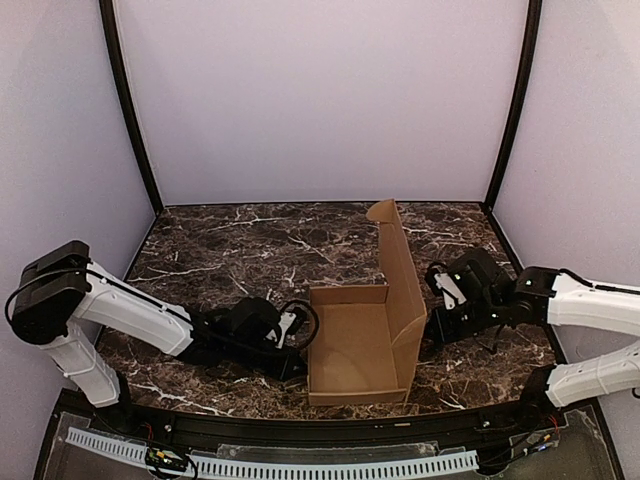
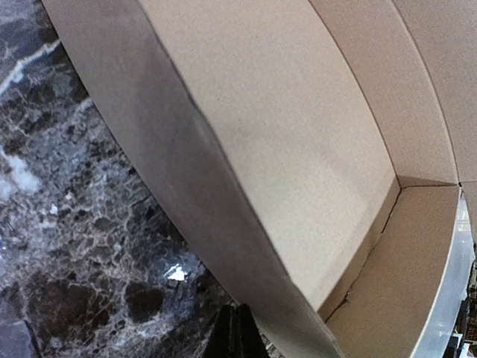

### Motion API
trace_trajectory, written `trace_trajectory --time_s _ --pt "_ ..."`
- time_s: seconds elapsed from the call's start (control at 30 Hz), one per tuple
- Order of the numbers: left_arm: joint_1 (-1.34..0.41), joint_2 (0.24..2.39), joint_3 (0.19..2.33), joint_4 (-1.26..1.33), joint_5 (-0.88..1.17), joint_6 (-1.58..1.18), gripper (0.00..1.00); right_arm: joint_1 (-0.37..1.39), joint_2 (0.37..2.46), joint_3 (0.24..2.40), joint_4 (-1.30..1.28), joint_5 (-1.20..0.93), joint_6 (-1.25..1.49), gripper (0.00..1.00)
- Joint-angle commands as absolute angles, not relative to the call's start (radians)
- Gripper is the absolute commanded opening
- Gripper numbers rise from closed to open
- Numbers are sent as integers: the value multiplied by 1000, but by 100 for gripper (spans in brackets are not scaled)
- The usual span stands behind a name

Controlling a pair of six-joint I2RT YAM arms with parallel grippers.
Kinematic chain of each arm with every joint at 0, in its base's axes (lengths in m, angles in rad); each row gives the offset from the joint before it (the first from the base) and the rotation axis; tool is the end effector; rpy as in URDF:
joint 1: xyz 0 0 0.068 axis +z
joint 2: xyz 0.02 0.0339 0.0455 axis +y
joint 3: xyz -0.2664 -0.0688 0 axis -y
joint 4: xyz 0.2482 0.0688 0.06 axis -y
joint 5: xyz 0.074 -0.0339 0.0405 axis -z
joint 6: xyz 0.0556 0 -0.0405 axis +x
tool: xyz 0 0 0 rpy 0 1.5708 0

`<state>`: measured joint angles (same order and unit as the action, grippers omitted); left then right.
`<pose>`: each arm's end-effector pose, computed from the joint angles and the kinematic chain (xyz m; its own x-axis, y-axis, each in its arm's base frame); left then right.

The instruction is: Fold the paper box

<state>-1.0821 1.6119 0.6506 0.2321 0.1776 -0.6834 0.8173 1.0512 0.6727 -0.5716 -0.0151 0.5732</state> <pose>0.1407 -0.2856 0.1247 -0.8304 0.2378 -0.5039 0.5243 0.6396 -0.5621 0.1471 0.1580 0.2034 -0.8663 -0.1309 -0.4820 -0.3159 0.8911 0.3257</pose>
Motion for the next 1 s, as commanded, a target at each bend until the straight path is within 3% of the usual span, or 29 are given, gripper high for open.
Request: trace_trajectory --time_s 0.0,0.33,0.67,0.97 --pt "-1116 1658 643 321 196 -738 1 813 1081 608 -408 -119 649 0" --pt "-1138 1693 647 385 197 -782 1 792 1346 663 -191 -181 602 0" --pt "-1149 1691 622 424 120 -817 1 695 1683 884 -37 -373 464 0" --pt "-1150 1776 716 494 18 -804 1 599 1926 1164 -82 -490 373 0"
